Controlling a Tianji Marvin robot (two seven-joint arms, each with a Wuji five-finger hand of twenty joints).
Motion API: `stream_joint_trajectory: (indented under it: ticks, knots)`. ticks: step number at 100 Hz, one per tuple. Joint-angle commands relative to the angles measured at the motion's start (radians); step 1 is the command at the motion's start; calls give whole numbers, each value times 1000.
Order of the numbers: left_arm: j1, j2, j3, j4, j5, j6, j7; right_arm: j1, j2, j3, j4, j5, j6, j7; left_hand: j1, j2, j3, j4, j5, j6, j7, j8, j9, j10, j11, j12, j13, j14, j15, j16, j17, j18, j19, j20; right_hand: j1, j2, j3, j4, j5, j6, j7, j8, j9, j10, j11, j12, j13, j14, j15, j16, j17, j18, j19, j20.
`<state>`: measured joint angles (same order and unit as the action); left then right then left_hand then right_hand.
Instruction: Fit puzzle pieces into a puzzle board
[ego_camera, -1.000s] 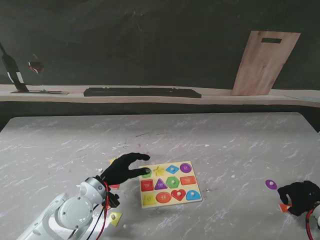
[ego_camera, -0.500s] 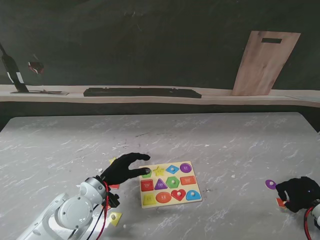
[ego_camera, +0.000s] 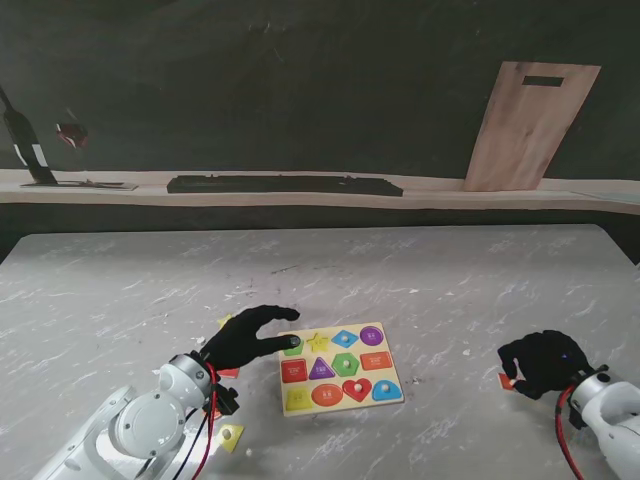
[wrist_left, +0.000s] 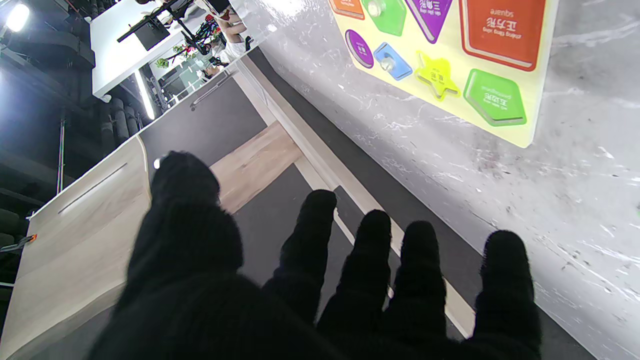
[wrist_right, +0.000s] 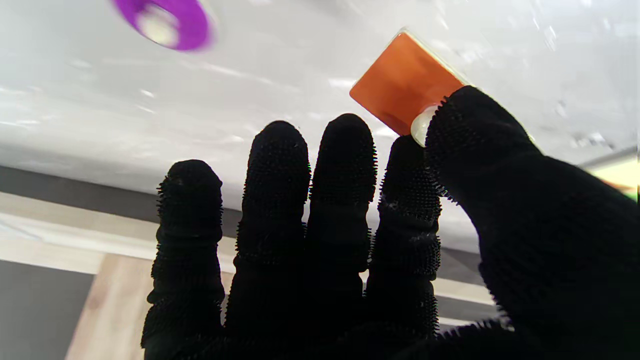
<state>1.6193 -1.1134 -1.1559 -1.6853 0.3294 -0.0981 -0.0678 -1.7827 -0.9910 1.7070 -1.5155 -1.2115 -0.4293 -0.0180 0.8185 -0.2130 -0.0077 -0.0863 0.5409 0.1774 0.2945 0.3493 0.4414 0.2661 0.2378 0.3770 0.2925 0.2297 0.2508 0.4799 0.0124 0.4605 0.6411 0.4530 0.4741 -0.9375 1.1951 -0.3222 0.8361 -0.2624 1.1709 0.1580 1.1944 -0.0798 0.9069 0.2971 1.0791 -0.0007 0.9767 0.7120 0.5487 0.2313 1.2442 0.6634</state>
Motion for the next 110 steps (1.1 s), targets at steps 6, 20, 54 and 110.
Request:
stream_joint_trajectory:
  ticks: [6, 20, 54, 110]
  knots:
    - [6, -1, -4, -7, -4, -1, -1, 54, -20, -67, -21, 32, -2, 34, 10, 25, -24, 25, 11, -28, -14, -4, -1, -8, -16, -10, -16, -11, -2, -6, -12, -105, 11, 7, 45, -16, 44, 25, 42, -6, 50, 6, 48, 58, 4, 1, 25, 15, 28, 0, -6, 31, 37, -2]
    - [10, -1, -10, -9, -3, -6, 2, 124, -24, -155, 2, 106, 16, 80, 10, 27, -24, 25, 11, -28, -14, -4, 0, -10, -15, -10, -16, -14, -2, -6, -12, -104, 12, 7, 47, -11, 42, 26, 40, -4, 49, 8, 44, 60, 7, 3, 22, 18, 32, 1, -9, 32, 41, -2]
    - [18, -1, -20, -14, 0, -12, 7, 258, -33, -349, 64, 242, 79, 130, 11, 27, -23, 25, 10, -29, -14, -4, -1, -11, -16, -10, -17, -14, -3, -6, -12, -105, 11, 7, 50, -4, 36, 29, 35, -4, 46, 15, 33, 62, 14, 7, 13, 20, 40, 4, -16, 34, 45, -2]
    - [25, -2, -28, -20, 1, -16, 11, 435, -54, -613, 193, 340, 140, 70, 11, 27, -24, 25, 10, -29, -15, -4, 0, -9, -15, -10, -15, -13, -2, -6, -12, -105, 11, 6, 51, 16, 24, 36, 18, -16, 42, 40, 12, 58, 31, 17, -5, 15, 56, 9, -26, 34, 48, -3]
